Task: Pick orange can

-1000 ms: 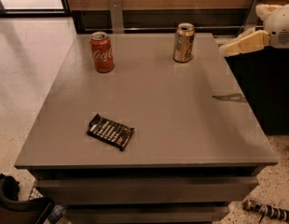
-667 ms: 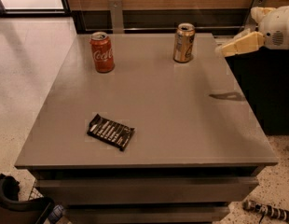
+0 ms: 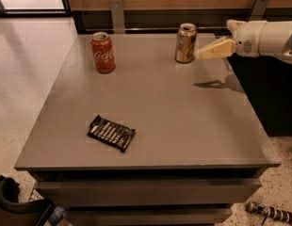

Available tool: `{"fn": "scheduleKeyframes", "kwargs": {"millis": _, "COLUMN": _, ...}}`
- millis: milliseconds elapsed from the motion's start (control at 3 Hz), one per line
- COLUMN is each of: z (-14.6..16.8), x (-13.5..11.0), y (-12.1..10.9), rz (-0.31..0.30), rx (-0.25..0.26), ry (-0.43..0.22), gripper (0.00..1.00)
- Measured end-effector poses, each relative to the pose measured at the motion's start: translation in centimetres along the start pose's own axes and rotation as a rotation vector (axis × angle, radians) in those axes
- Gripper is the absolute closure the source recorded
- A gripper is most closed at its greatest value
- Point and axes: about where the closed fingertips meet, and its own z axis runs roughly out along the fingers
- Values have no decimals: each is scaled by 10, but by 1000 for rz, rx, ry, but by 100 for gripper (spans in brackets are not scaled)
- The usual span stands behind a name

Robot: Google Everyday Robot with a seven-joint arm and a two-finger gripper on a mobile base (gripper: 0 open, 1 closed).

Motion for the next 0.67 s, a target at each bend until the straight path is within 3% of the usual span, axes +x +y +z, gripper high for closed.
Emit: {"fn": "scheduleKeyframes", "kwargs": {"millis": 667, "z": 54, "x": 12, "y": -15, "rz": 53, "rx": -61, "ry": -117, "gripper": 0}}
